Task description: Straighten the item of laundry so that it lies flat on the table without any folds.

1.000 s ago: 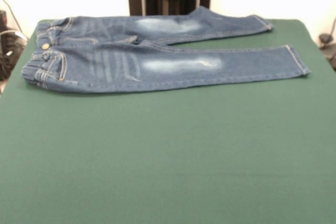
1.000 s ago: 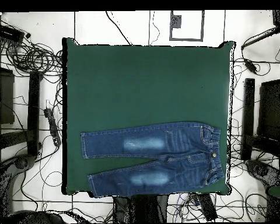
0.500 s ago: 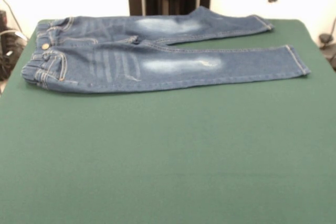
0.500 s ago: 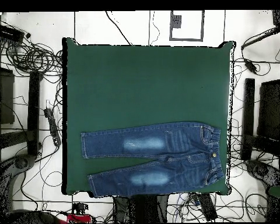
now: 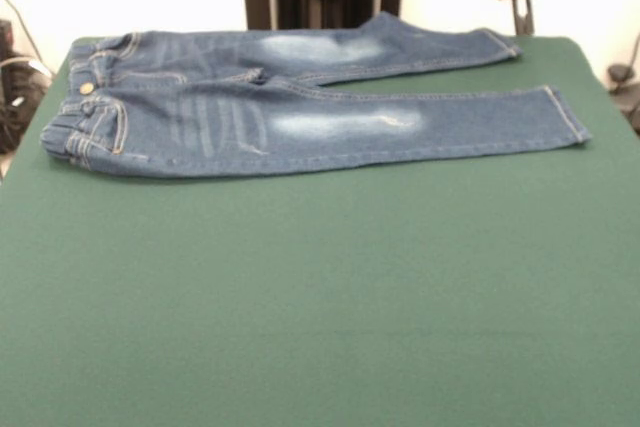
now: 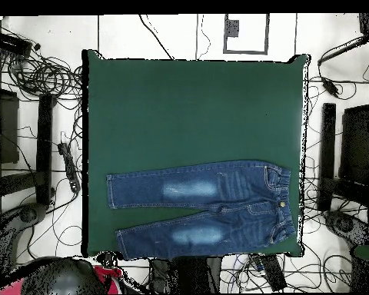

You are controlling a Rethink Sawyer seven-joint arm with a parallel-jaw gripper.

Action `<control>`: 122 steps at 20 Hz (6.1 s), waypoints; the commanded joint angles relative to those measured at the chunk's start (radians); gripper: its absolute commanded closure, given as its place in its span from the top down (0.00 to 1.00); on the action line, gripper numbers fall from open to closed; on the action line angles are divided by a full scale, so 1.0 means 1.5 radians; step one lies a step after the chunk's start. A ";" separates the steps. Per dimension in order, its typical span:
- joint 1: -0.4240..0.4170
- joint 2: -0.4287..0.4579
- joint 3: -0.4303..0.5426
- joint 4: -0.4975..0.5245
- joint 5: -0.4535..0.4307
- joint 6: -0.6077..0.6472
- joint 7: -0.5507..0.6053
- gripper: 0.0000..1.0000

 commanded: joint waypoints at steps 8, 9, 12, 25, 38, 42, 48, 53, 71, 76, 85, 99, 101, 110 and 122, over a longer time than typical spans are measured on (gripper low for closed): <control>-0.023 0.142 -0.022 0.031 0.009 0.195 0.064 0.00; -0.021 0.140 -0.020 0.036 0.013 0.194 0.065 0.00; -0.019 0.135 -0.019 0.047 0.017 0.196 0.064 0.00; -0.028 0.107 -0.018 0.068 0.010 0.213 0.054 0.00; -0.024 0.144 -0.037 0.068 -0.037 0.186 0.082 0.00; -0.007 0.153 -0.043 0.072 -0.032 0.154 0.099 0.00; -0.015 0.146 -0.049 0.077 -0.048 0.155 0.099 0.00; -0.020 0.131 -0.052 0.098 -0.053 0.162 0.097 0.00; -0.022 0.055 -0.085 0.139 -0.082 0.198 0.047 0.00; -0.038 0.047 -0.105 0.139 -0.110 0.225 0.034 0.00; -0.053 0.069 -0.131 0.109 -0.157 0.240 0.026 0.00; -0.011 0.124 -0.063 0.078 -0.117 0.196 0.119 0.00; -0.001 0.114 -0.055 0.088 -0.099 0.198 0.124 0.00; -0.022 0.073 -0.041 0.126 -0.107 0.237 0.116 0.00; -0.045 0.086 -0.021 0.143 -0.134 0.234 0.132 0.00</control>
